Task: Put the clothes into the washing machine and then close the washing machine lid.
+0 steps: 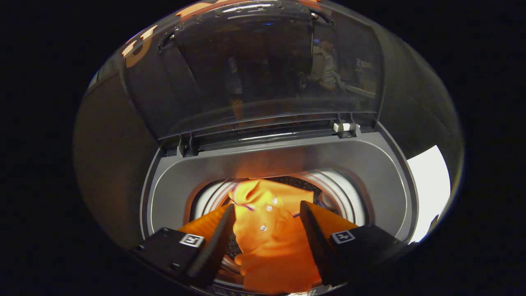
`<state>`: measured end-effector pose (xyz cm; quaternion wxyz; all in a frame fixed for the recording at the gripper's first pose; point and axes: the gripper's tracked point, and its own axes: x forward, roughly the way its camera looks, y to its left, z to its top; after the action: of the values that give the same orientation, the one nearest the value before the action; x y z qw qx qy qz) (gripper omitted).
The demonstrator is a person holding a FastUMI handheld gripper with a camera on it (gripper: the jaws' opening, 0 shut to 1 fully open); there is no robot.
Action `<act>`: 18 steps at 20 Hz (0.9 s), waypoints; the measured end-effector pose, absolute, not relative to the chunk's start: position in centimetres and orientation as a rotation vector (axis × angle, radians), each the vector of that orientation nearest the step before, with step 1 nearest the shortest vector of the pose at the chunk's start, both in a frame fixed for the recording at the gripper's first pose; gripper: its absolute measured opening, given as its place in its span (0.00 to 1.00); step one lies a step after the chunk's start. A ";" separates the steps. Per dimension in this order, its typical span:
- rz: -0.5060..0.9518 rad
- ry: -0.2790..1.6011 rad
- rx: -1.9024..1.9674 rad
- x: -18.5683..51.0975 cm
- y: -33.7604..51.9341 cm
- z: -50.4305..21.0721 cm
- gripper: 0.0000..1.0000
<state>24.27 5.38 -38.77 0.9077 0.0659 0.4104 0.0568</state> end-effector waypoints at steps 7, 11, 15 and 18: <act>0.095 0.772 0.157 22.6 5.0 -34.3 0.99; 0.094 0.623 0.186 21.6 5.3 -27.3 0.99; 0.122 0.453 0.146 21.4 5.3 -18.7 0.99; 0.166 0.345 0.162 22.4 5.8 -11.5 0.98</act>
<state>22.35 5.78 -11.48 0.9785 0.0805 0.1711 0.0824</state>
